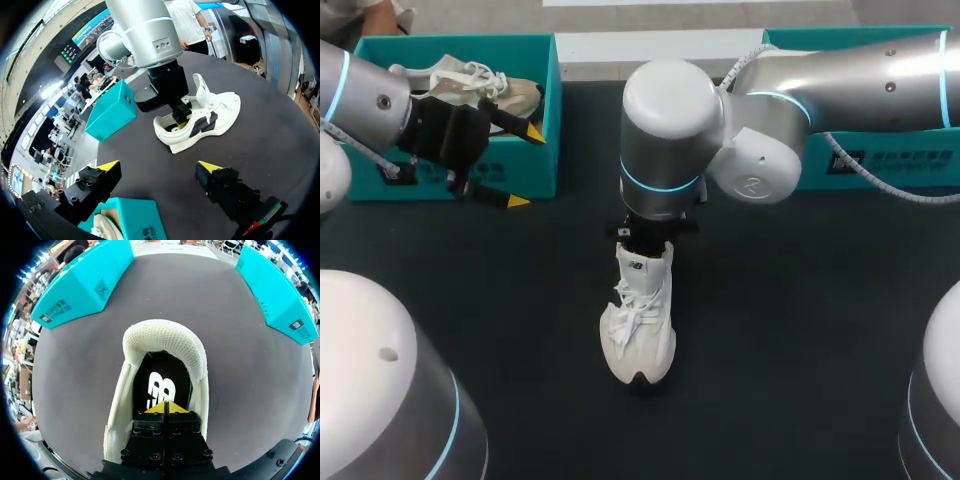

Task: Take the shoe out of the shoebox, open the shoe tongue, remove and reinsert the insole, then place the shoe into the shoebox

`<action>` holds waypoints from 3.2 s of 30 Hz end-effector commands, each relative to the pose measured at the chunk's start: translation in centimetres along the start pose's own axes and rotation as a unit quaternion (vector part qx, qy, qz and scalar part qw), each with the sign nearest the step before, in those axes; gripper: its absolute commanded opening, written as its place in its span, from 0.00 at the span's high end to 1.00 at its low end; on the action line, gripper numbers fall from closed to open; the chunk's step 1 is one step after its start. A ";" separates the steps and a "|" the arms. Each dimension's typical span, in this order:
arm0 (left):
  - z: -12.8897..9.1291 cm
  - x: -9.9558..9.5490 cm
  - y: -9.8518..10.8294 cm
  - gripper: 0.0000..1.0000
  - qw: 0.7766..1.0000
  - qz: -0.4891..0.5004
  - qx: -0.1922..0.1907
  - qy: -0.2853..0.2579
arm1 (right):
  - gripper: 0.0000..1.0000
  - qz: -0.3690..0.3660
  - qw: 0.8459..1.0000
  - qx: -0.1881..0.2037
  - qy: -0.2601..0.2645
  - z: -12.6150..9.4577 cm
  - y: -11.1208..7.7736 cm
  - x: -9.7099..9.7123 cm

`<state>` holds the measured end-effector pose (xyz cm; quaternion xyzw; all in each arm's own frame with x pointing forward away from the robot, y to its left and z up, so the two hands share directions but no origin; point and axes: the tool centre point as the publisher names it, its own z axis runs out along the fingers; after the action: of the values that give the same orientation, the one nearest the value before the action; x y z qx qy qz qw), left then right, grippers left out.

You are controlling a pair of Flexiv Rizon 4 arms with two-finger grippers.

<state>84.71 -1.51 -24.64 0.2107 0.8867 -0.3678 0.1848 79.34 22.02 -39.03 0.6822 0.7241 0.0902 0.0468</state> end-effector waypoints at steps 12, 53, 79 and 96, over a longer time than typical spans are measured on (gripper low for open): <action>-0.1 0.1 -0.1 0.00 1.000 0.000 -0.002 0.000 | 1.00 -0.021 0.998 -0.048 -0.018 -1.5 3.4 0.3; -0.1 0.1 -0.1 0.00 1.000 0.000 -0.002 0.000 | 1.00 0.000 0.996 0.087 -0.019 -7.6 -0.9 1.2; -0.1 0.1 -0.1 0.00 1.000 0.000 -0.002 0.000 | 0.00 0.139 0.974 0.173 -0.036 -5.1 -3.3 2.2; -0.1 0.1 -0.1 0.00 1.000 0.000 -0.002 0.000 | 0.00 0.128 0.977 0.168 -0.038 -6.2 -3.1 2.4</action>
<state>84.71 -1.51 -24.65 0.2108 0.8866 -0.3680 0.1848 75.08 23.84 -33.32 0.7698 0.6337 -0.0545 -0.0526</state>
